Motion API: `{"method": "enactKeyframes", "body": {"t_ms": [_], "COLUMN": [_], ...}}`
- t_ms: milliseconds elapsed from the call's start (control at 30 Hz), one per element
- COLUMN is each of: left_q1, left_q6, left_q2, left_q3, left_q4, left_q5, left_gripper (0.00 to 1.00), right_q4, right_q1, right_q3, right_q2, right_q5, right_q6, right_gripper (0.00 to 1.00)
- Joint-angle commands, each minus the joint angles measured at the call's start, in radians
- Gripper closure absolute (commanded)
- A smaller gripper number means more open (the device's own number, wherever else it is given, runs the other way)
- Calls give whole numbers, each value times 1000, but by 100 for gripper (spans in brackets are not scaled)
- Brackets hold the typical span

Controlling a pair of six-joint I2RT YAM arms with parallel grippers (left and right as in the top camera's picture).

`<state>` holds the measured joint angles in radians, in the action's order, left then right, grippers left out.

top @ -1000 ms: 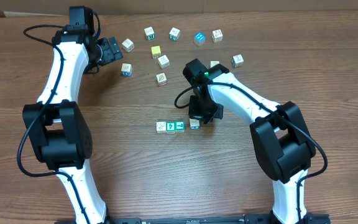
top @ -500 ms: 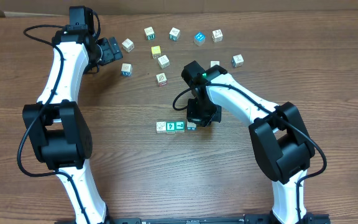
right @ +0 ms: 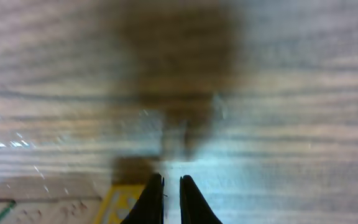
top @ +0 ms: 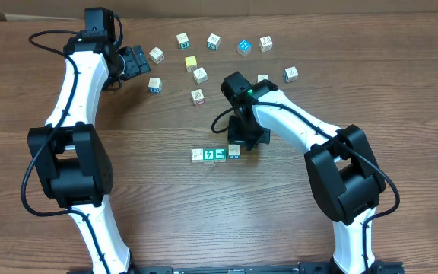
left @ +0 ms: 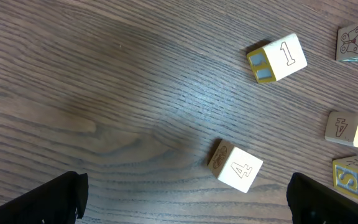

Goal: Form a circle

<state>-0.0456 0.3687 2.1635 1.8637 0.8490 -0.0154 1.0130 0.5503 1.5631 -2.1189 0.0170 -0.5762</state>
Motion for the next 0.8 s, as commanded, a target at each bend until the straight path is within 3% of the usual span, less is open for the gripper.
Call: {"method": "enactKeyframes", "body": {"t_ms": [0,767], "left_q1": [7,7], "left_q6": [21,21], "left_q2": [-5,-5], "left_q3": [13,13], "left_q4": [0,0], "left_q5": [-4,-4], "left_gripper": [0,0], "right_q4": [-31,-65], "right_q1": [-3,0], "right_q3": [-6,-6], "right_q2": [-2,-2], "right_q5": [-31,42], "right_q6": [-2,9], "right_gripper": [93,96]}}
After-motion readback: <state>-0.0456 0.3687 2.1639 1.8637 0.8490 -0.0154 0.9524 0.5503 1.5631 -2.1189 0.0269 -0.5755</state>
